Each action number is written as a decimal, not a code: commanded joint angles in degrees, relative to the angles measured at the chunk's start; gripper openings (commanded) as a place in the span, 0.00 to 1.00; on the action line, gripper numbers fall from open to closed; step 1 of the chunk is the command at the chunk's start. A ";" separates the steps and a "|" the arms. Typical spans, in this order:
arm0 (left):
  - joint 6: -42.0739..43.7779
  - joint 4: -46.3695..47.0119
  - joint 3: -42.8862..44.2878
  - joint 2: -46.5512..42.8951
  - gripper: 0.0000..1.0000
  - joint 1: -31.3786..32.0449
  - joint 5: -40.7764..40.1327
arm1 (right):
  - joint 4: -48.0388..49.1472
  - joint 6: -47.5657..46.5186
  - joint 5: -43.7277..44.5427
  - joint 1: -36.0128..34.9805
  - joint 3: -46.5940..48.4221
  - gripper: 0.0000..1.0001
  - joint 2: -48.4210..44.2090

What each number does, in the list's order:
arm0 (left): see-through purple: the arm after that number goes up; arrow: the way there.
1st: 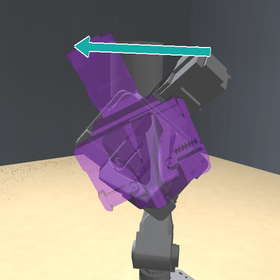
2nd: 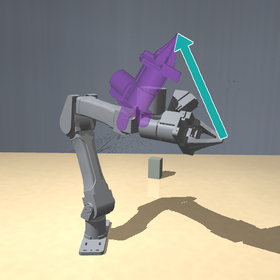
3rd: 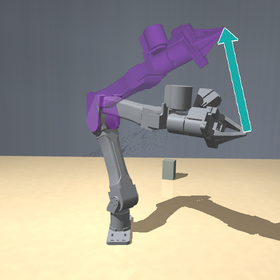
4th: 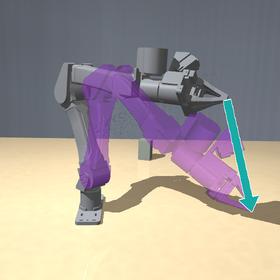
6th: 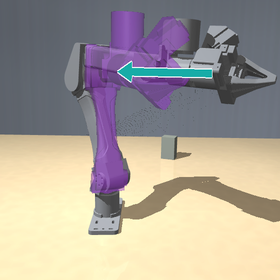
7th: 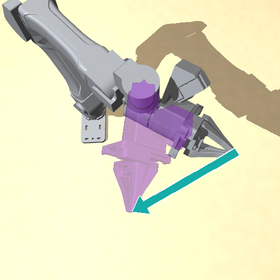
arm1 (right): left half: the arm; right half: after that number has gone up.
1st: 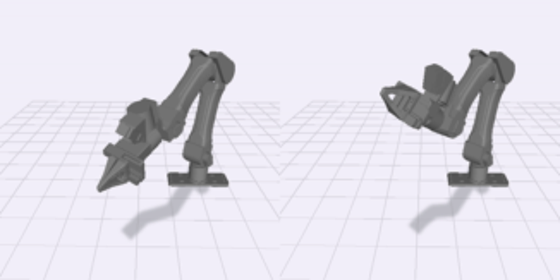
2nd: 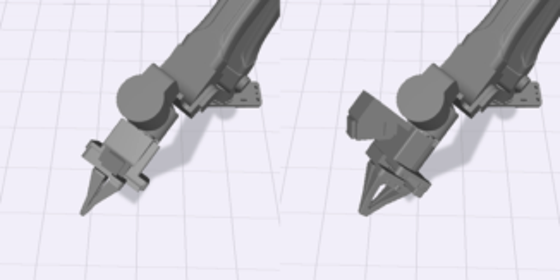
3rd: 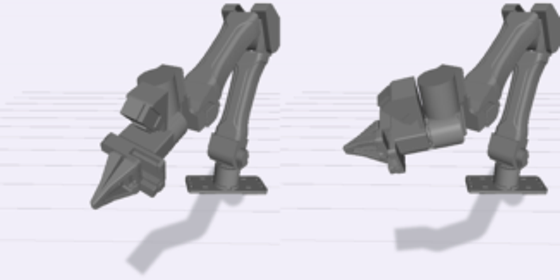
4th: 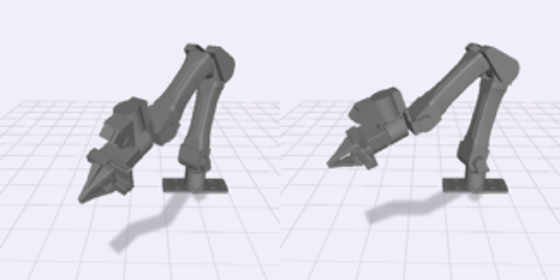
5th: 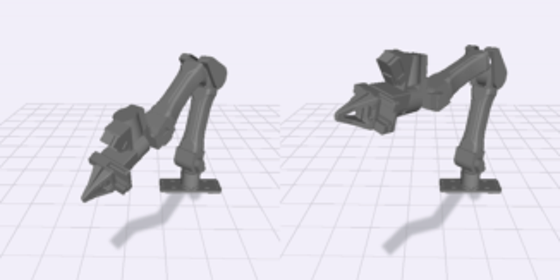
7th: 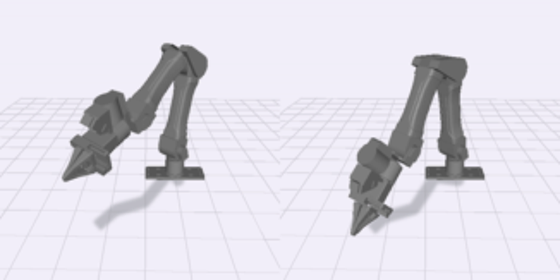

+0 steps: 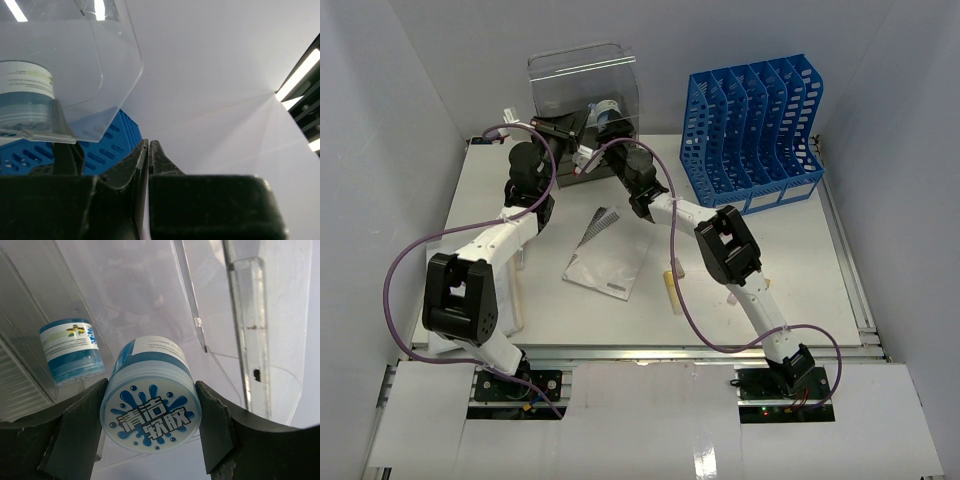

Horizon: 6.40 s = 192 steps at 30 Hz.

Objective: Organize the desk

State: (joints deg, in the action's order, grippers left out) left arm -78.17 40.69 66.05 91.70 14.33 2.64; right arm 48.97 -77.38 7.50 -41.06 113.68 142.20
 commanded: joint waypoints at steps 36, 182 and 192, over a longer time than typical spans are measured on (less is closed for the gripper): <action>25.61 -21.95 -44.97 -56.83 0.26 -3.60 -2.98 | -50.24 15.60 -25.79 2.10 -4.96 0.90 -21.62; 63.75 -69.00 -5.46 7.00 0.31 -16.79 -6.01 | -61.03 66.10 -34.28 22.73 -63.55 0.96 -66.79; 42.66 -50.40 -16.55 -12.58 0.15 -17.53 22.20 | -60.48 66.52 -35.22 23.92 -63.84 0.96 -67.58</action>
State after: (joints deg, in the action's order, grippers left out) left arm -21.21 -24.21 53.97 90.15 -2.54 9.46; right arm -14.00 -11.59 -26.21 -17.58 49.32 76.32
